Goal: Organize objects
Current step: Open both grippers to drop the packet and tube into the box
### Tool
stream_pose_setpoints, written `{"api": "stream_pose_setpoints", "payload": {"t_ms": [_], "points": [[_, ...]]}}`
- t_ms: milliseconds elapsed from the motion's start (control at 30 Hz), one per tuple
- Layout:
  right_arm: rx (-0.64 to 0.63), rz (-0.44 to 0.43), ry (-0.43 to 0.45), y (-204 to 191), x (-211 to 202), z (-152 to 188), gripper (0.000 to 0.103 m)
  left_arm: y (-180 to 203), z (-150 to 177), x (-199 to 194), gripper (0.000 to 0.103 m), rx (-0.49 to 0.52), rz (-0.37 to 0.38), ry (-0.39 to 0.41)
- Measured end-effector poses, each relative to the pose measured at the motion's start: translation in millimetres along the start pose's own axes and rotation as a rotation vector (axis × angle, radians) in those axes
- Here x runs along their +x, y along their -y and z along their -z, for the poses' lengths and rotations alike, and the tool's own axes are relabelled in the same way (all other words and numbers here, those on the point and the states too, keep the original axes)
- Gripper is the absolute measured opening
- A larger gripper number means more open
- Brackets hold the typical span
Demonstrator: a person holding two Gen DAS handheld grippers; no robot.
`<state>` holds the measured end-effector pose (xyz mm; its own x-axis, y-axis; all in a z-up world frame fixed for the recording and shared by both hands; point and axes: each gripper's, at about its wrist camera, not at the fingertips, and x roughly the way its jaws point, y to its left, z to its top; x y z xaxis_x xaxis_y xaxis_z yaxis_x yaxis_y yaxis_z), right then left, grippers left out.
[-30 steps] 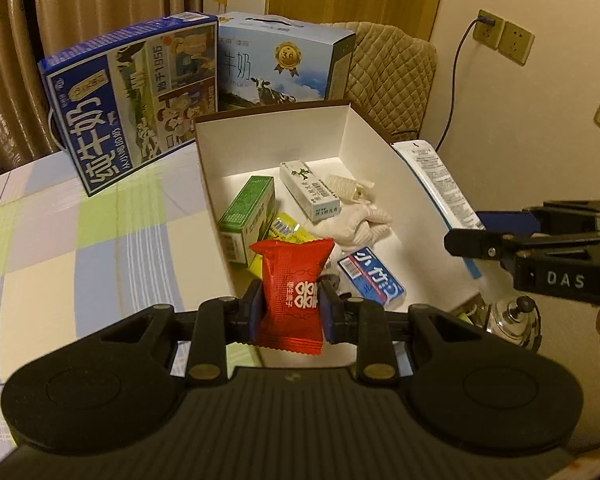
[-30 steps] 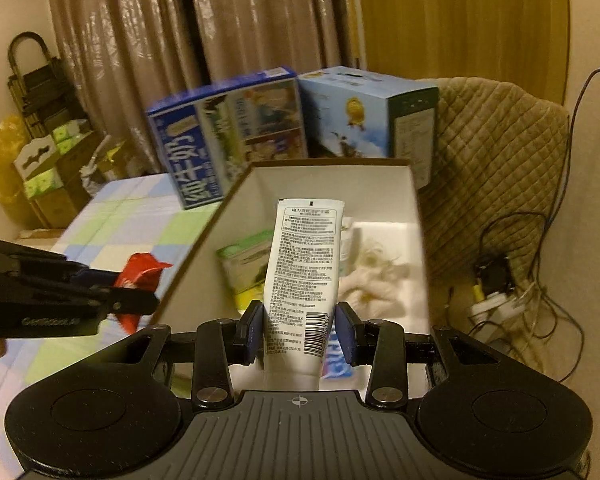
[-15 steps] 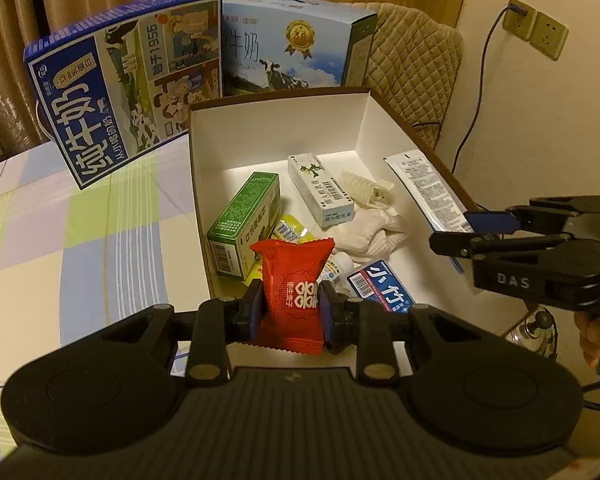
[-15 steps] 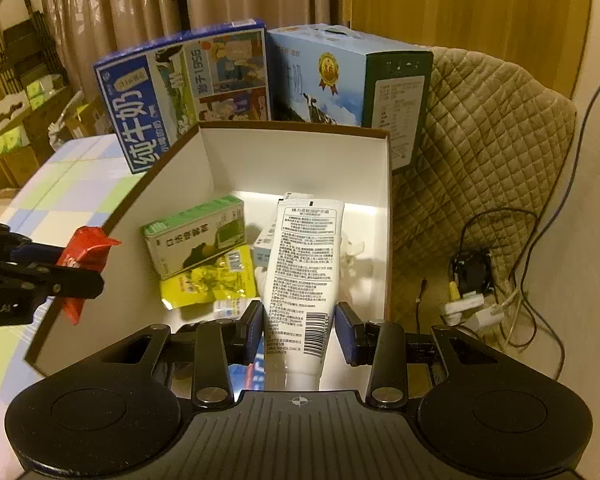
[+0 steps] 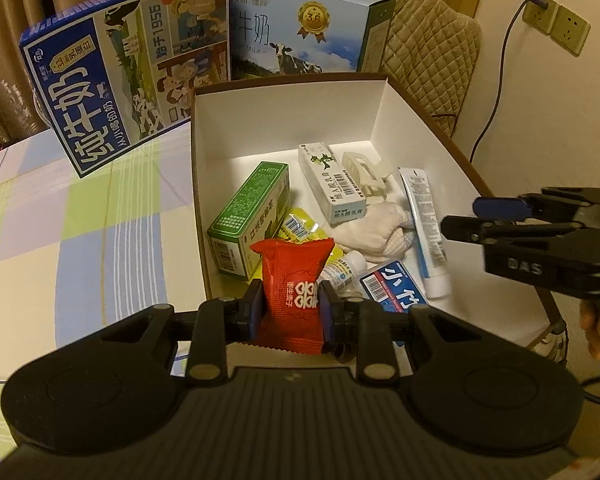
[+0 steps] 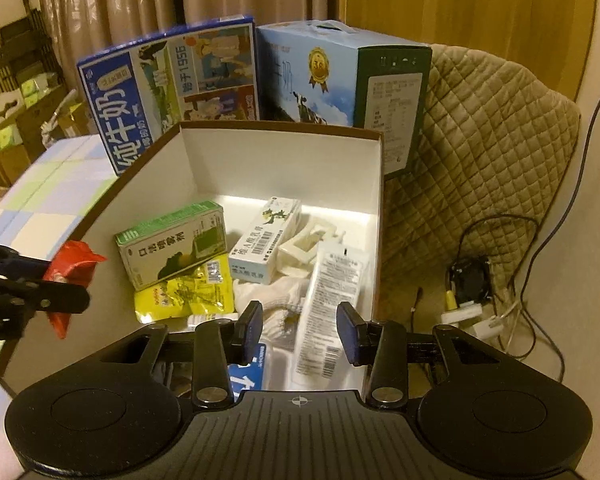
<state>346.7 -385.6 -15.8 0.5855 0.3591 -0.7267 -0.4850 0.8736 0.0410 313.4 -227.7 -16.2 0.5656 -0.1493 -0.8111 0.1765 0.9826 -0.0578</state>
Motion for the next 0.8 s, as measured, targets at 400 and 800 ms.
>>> {"api": "stream_pose_setpoints", "payload": {"t_ms": [400, 800], "points": [[0.026, -0.051, -0.015, 2, -17, 9, 0.040, 11, -5, 14, 0.033, 0.022, -0.004, -0.011], [0.047, -0.102, -0.019, -1, -43, 15, 0.056, 8, -2, -5, 0.066, 0.008, -0.037, 0.012]]}}
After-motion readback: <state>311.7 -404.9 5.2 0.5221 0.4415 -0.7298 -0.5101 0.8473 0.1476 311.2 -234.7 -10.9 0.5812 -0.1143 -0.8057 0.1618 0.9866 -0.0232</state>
